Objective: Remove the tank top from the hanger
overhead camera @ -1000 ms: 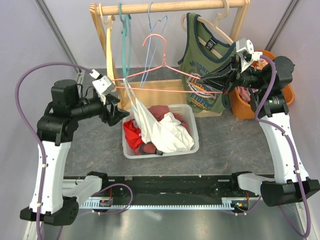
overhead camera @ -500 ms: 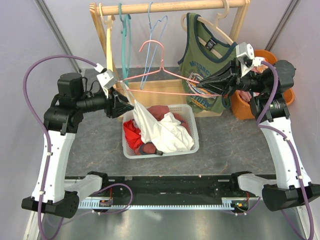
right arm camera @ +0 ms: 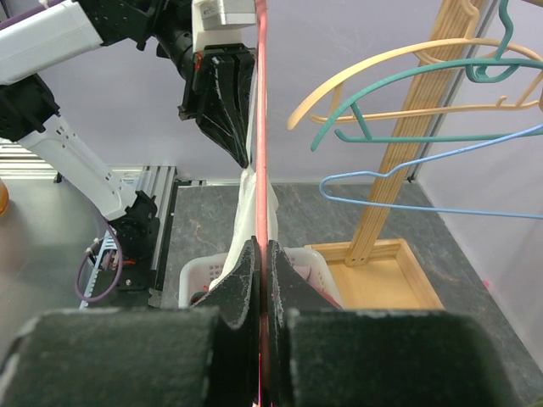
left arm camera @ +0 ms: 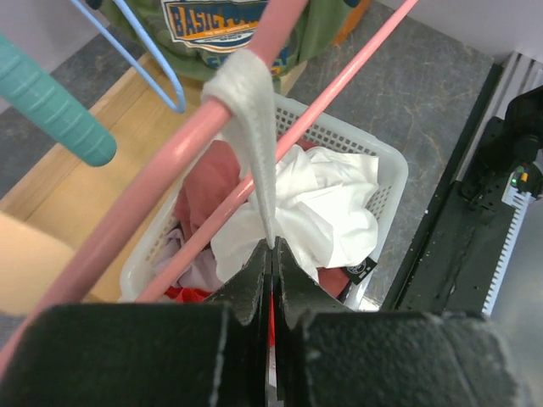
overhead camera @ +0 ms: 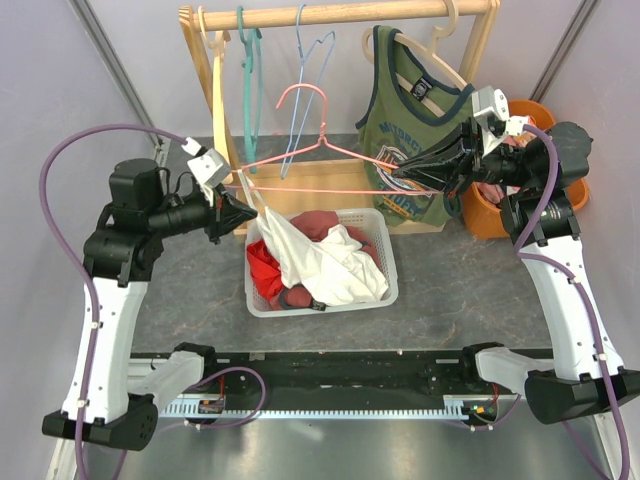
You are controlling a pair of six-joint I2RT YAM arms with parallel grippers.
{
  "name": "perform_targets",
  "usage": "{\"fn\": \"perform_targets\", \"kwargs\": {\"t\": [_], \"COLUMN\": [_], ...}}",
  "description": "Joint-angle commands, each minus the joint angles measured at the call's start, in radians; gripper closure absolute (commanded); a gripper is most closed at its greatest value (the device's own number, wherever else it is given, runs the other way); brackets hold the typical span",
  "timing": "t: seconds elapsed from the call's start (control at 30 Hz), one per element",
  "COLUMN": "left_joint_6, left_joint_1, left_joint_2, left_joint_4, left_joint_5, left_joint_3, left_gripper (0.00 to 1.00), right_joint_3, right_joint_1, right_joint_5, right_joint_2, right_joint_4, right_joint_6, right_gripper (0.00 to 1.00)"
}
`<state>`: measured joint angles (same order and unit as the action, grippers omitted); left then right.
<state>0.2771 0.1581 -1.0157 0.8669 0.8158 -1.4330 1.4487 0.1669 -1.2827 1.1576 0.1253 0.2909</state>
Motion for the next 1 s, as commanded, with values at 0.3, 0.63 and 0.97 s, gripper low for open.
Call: {"fn": "perform_targets", "kwargs": {"t": [0.3, 0.63, 0.97], "left_joint_6": [0.06, -0.027, -0.044], "left_joint_1": [-0.075, -0.152, -0.155], "left_joint_2": [0.054, -0.006, -0.014], "left_joint_4": [0.078, 0.035, 0.023], "left_joint_5": [-0.22, -0.323, -0.288], "left_joint_3": [-0.162, -0.322, -0.285], "left_gripper": [0.98, 0.98, 0.98], "right_joint_3": [-0.013, 0.007, 0.033], "right_joint_1": [-0.001, -0.004, -0.012], "right_joint_5": [-0.017, -0.055, -0.098], "right_joint_2": [-0.035, -0.033, -0.033], "right_joint_4": [0.019, 0.014, 0.016], "right_joint_6": [-0.047, -0.042, -0.042], "right_gripper": [1.0, 1.0, 1.0]}}
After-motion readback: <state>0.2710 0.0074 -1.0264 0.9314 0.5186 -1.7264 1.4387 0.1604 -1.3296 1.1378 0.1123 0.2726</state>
